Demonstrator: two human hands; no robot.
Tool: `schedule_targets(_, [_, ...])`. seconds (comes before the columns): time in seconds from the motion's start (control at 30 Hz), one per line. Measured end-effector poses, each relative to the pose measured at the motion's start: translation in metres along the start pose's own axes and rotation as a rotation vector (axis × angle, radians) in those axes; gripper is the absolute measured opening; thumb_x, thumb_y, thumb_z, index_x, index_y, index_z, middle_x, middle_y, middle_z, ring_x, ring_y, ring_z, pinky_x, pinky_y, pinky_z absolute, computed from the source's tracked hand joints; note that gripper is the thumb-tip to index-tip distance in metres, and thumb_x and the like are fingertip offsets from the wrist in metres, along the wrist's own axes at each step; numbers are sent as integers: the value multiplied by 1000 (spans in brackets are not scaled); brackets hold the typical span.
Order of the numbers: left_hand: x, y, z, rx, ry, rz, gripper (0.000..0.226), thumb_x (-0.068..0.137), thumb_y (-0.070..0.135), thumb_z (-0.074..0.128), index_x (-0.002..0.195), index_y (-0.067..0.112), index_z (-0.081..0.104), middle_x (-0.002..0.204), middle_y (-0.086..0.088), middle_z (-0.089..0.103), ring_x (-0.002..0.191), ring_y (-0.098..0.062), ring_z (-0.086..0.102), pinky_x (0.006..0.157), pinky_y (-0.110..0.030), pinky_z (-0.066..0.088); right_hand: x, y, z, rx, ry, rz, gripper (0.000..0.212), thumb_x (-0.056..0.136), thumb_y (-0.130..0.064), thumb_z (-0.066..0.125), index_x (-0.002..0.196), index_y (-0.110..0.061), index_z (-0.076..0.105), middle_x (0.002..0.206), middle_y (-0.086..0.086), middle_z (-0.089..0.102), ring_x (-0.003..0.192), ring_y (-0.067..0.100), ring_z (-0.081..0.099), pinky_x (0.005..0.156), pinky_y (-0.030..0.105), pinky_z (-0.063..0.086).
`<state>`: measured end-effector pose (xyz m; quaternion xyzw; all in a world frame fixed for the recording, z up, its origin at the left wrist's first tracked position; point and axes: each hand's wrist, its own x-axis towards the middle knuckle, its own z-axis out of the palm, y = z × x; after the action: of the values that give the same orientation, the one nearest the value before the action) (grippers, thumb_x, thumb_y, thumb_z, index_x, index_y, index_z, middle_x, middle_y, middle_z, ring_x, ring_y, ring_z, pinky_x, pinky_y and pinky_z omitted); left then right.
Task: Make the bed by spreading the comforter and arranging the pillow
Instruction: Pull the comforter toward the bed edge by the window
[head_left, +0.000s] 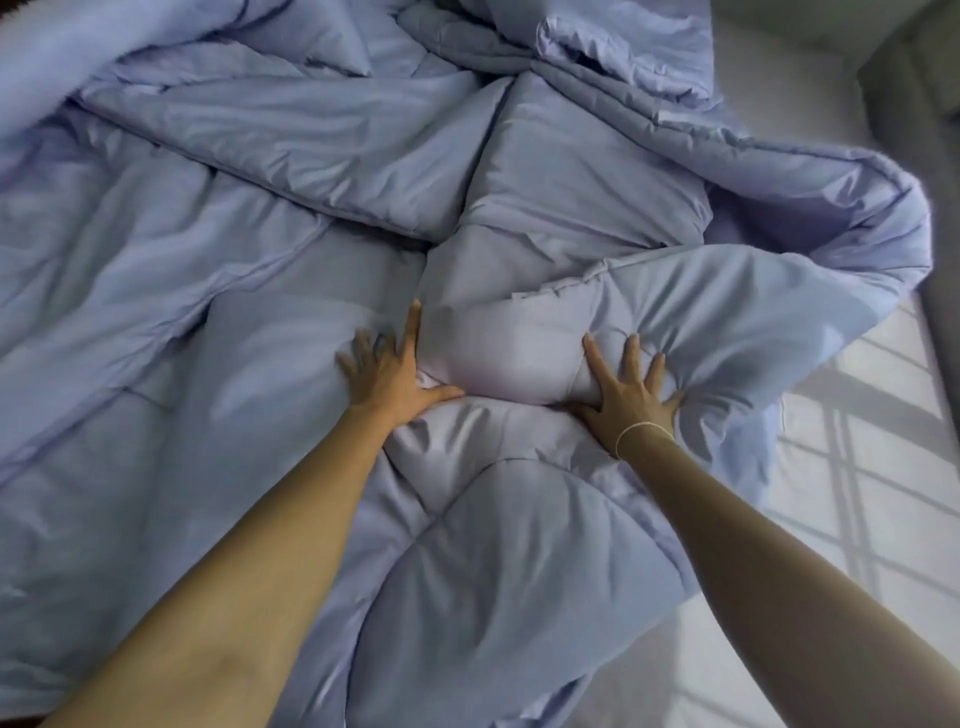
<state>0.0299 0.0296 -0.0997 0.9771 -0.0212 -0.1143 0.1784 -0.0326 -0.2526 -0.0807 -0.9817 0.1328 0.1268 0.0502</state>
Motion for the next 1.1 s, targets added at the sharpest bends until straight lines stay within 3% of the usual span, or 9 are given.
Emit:
schedule_targets(0.13, [-3,5,7,57,99,34,111,68,75,56,149,33,-9,140,-20,42,130,-41,34,102,-67,17,3,9,-4,-35,-46,-32,75,90,-53,49,144,-51,-4,159,-1,-7,143,41,0,106,67,16])
schedule_targets(0.23, [-20,5,-10,95,181,77,89,78,65,56,149,28,19,118,-16,63,113,-39,53,104,-67,18,-9,17,-15,-41,42,-153,63,91,-45,51,146,-32,23,155,3,23,135,37,28,106,52,28])
schedule_targets(0.33, [-56,12,-21,144,381,297,65,78,54,62,132,19,52,75,-16,69,74,-38,64,96,-64,34,-39,25,-32,66,95,-123,49,96,-19,45,143,-29,38,141,9,49,122,36,48,99,40,39])
schedule_targets(0.4, [-89,27,-26,102,403,462,61,73,44,67,126,17,55,69,-14,68,63,-37,63,87,-61,44,-67,42,-42,162,90,-57,51,92,-10,44,137,-32,48,131,11,59,113,38,55,95,38,43])
schedule_targets(0.5, [-137,64,-29,5,236,591,68,78,51,48,136,17,43,88,-13,69,72,-37,65,72,-49,52,-117,88,-50,283,64,50,53,84,-3,48,126,-33,60,120,11,66,104,37,59,87,31,43])
schedule_targets(0.6, [-188,116,-24,-29,37,619,76,81,64,34,148,28,23,105,-15,63,88,-41,61,72,-46,53,-174,149,-58,423,21,186,56,76,1,55,119,-31,66,109,12,70,89,29,59,71,23,35])
schedule_targets(0.73, [-257,213,-5,-127,-125,733,74,90,53,48,150,34,9,128,-14,55,105,-40,57,80,-45,49,-248,245,-64,435,-2,278,35,80,-4,65,109,-23,72,103,13,72,96,23,65,71,23,36])
schedule_targets(0.9, [-335,327,45,-179,-383,811,75,93,44,49,150,34,1,146,-8,41,122,-36,49,89,-41,44,-326,339,-70,499,84,408,27,87,-7,62,108,-20,72,113,4,70,106,23,65,95,29,45])
schedule_targets(1.1, [-413,386,130,-107,-703,773,92,87,53,55,150,29,-7,150,-15,32,135,-33,36,107,-38,33,-392,394,-61,632,198,534,25,90,-23,58,112,-24,71,114,0,70,110,19,63,86,16,41])
